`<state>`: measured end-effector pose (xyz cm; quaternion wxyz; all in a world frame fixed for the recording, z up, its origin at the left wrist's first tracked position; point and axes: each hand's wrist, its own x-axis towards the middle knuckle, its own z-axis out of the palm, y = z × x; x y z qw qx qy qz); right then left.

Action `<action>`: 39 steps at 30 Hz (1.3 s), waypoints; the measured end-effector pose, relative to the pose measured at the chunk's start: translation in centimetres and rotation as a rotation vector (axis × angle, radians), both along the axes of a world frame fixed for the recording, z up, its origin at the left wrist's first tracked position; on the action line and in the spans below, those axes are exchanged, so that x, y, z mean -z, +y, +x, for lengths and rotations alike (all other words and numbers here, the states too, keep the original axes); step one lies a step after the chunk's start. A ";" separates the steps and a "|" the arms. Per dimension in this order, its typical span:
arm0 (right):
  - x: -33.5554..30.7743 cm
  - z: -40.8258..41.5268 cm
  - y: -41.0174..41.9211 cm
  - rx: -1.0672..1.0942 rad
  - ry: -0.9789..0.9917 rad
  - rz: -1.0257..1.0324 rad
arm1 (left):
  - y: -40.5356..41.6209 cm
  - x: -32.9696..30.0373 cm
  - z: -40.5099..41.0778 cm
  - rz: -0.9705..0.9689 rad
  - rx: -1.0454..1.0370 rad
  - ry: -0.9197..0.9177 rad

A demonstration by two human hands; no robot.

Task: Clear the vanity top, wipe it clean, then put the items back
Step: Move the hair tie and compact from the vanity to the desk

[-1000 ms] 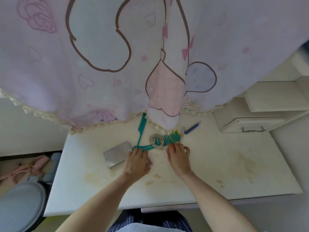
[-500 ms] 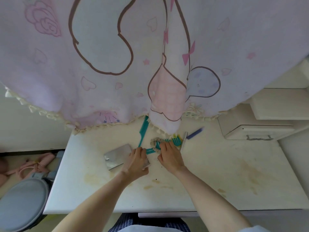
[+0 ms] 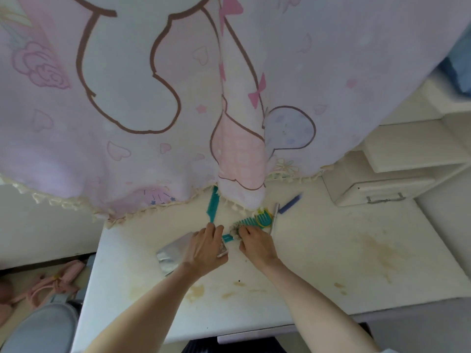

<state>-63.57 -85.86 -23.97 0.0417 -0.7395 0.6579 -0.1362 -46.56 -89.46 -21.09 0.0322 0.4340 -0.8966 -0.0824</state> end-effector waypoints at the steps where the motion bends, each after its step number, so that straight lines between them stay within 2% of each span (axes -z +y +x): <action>1: -0.2 -0.3 0.5 0.029 -0.018 -0.013 | -0.1 -0.2 -0.4 -0.010 0.029 0.006; 5: -1.0 -1.8 2.7 0.195 -0.030 -0.095 | -0.5 -1.1 -2.7 -0.055 0.225 0.006; 9: -2.9 -3.6 6.4 0.389 0.074 -0.167 | -0.2 -2.2 -6.2 -0.048 0.458 -0.016; 16: -6.3 -7.2 19.9 0.868 0.267 -0.221 | 7.2 -5.6 -15.4 -0.075 0.867 -0.048; 21: -8.6 -7.7 32.9 1.250 0.357 -0.232 | 18.4 -8.5 -21.4 -0.113 1.158 -0.064; 26: -10.4 -6.2 46.2 1.586 0.481 -0.251 | 32.0 -9.9 -25.0 -0.162 1.422 0.001; 30: -11.0 -2.7 57.2 1.820 0.457 -0.194 | 43.7 -10.8 -25.9 -0.254 1.618 0.050; 35: -11.5 2.5 69.6 2.174 0.375 -0.146 | 57.3 -10.6 -25.7 -0.126 1.825 0.154; 39: -11.5 6.8 77.8 2.402 0.394 -0.141 | 66.7 -10.5 -25.3 -0.142 1.981 0.225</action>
